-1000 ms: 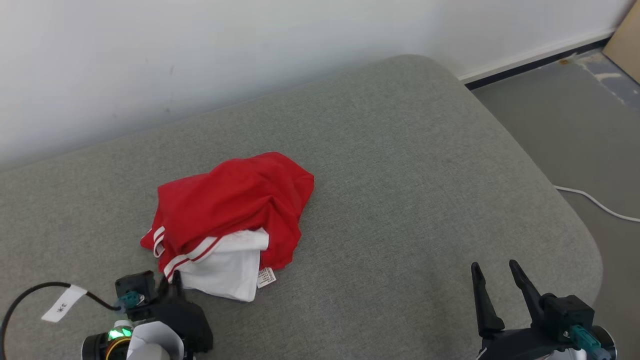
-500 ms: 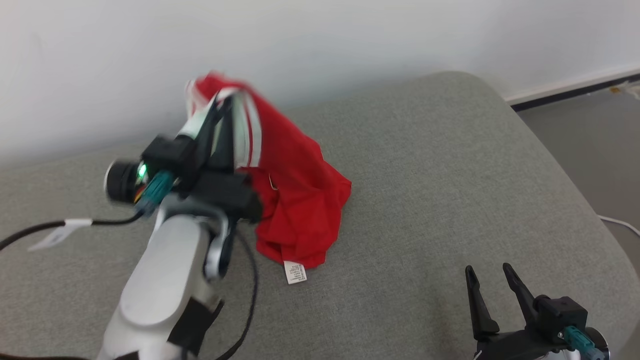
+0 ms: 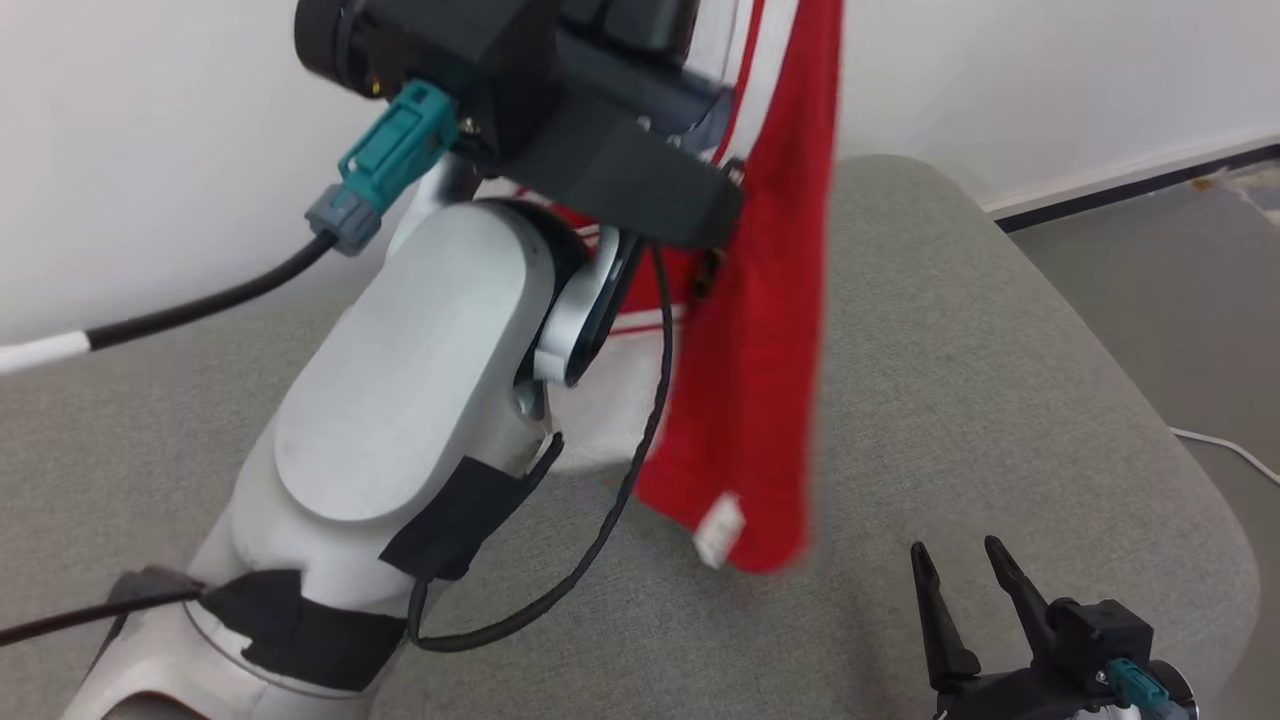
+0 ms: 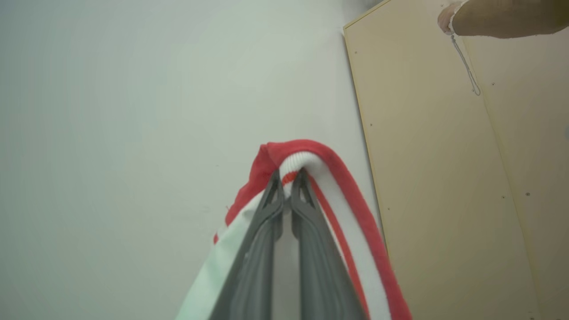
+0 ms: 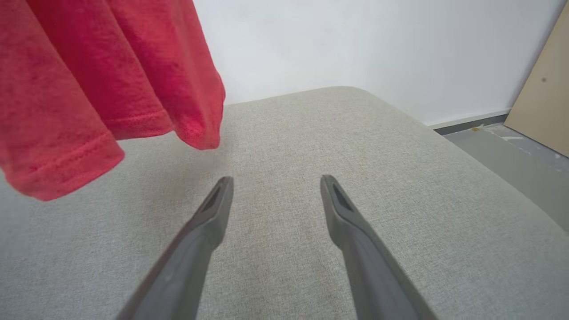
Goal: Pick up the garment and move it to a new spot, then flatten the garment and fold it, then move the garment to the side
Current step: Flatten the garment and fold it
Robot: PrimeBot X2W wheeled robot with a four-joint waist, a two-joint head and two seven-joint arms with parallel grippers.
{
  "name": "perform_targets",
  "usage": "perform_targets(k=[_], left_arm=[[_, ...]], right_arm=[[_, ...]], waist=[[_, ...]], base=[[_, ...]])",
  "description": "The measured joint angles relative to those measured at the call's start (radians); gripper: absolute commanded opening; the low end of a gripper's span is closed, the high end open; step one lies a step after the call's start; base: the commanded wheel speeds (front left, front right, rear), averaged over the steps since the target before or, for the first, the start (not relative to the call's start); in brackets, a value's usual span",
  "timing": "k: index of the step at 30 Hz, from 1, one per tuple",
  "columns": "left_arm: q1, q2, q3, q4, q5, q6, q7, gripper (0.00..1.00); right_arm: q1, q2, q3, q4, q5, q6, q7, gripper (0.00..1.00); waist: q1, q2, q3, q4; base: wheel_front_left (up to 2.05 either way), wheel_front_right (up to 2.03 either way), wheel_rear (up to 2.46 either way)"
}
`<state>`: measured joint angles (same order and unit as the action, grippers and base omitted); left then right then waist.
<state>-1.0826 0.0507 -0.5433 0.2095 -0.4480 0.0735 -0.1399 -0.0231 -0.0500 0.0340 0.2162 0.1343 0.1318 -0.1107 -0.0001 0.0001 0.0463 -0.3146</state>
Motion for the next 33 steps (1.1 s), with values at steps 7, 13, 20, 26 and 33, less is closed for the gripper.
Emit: perform_targets(k=[7,13,20,26,33], left_arm=[[0.021,0.026,-0.005,0.097,-0.009,0.132,0.056,0.0],[0.284,0.131,0.07,0.278,-0.077,0.201,0.098,0.0],[0.479,0.209,0.17,0.421,-0.161,0.226,0.052,0.0],[0.559,0.25,0.23,0.511,-0.207,0.227,-0.003,0.03],[0.596,0.252,0.225,0.525,-0.215,0.179,-0.058,1.0]], right_arm=[[0.0,0.0,-0.01,0.006,0.004,0.0,-0.01,1.0],[-0.006,0.0,-0.005,0.005,0.005,0.0,-0.012,1.0],[-0.009,0.0,-0.011,-0.003,-0.002,0.0,-0.006,1.0],[-0.009,0.0,-0.007,-0.007,-0.012,0.0,0.005,1.0],[-0.006,0.0,-0.017,-0.027,-0.033,0.0,0.028,1.0]], waist=[[0.0,-0.0001,0.01,0.015],[0.0001,0.0,0.016,0.049],[0.0001,0.0,0.026,0.079],[0.0001,0.0,0.024,0.117],[0.0001,0.0,0.009,0.155]], base=[[0.0,0.0,0.0],[0.0,0.0,0.0],[0.0,0.0,0.0],[0.0,0.0,0.0],[0.0,0.0,0.0]])
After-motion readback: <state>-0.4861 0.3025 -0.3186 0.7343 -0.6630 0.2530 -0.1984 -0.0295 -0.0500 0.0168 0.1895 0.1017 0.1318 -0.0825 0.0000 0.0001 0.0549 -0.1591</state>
